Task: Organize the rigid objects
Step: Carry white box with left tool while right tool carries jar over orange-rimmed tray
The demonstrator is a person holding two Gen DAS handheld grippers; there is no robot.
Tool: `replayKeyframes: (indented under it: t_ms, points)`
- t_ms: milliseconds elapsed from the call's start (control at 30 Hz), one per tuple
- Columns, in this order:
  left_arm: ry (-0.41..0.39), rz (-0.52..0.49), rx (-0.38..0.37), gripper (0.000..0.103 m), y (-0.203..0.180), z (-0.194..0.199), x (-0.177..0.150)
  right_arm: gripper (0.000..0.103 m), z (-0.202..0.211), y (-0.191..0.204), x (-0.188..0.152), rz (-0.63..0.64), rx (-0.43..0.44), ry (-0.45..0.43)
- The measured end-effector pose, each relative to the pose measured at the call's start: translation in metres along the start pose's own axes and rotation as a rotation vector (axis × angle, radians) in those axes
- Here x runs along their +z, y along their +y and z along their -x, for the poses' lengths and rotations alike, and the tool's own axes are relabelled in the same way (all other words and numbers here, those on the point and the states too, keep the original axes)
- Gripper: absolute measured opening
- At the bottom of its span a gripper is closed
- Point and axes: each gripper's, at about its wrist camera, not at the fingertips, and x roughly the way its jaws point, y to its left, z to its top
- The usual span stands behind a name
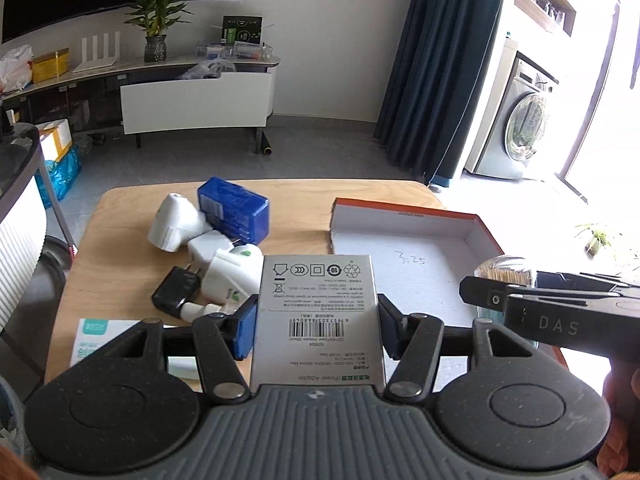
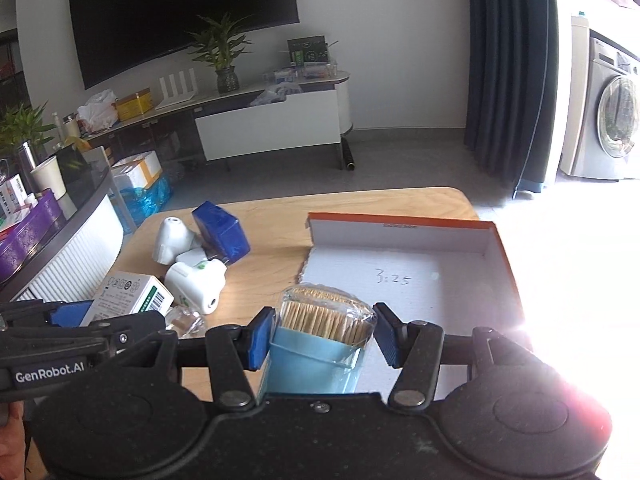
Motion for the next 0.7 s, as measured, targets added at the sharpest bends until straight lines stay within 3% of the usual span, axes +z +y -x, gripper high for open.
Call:
replayKeyframes:
  t_ms: [200, 700]
  points:
    - [0.005, -0.079, -0.038, 0.059, -0.031, -0.015, 0.008, 0.065, 0.008, -0.025, 0.002, -0.018, -0.071, -0.019]
    - [-0.001, -0.083, -0.030, 0.059, -0.052, -0.034, 0.014, 0.065, -0.012, -0.052, 0.005, -0.016, -0.095, -0.005]
